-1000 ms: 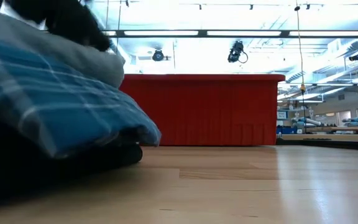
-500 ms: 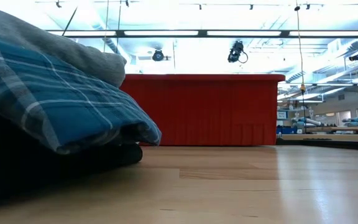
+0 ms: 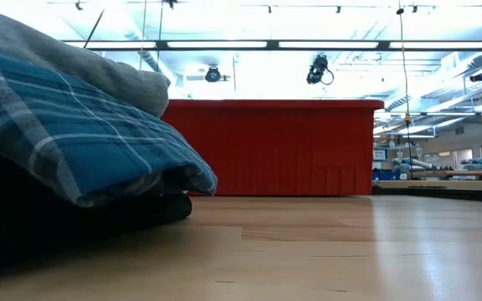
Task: Fold laundry
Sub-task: Remove the gray shorts from the red bin
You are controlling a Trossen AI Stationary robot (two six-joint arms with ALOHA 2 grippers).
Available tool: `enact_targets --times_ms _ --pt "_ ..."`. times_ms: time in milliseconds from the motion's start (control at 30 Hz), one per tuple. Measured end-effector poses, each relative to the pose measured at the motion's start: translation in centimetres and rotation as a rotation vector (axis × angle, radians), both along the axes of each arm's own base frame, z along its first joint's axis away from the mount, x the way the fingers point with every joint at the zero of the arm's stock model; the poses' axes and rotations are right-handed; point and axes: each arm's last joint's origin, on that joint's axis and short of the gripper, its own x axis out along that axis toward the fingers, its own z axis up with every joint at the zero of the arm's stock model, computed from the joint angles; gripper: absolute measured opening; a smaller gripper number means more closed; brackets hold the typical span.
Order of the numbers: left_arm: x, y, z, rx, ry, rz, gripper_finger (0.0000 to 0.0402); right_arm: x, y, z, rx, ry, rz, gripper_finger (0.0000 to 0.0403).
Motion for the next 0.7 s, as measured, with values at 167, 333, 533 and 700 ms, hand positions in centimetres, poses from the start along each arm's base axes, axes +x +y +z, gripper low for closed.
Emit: enact_targets --times_ms 167,333,533,700 --pt "0.7 2.9 -0.2 -0.098 0.011 0.035 0.0132 -0.2 -0.6 -0.7 0.013 0.066 -0.025 0.0226" --pt "1.1 6.2 -0.4 -0.132 0.038 0.057 0.0132 -0.6 -1.8 -1.3 0.038 0.126 -0.038 0.0226" --pt "1.1 10.0 -0.4 -0.21 0.035 0.039 0.0132 -1.3 -3.5 -1.8 0.065 0.172 -0.06 0.0226" --pt "0.7 13.0 -0.2 -0.247 0.034 0.028 0.0132 -1.9 -5.1 -1.8 0.04 0.175 -0.117 0.0226"
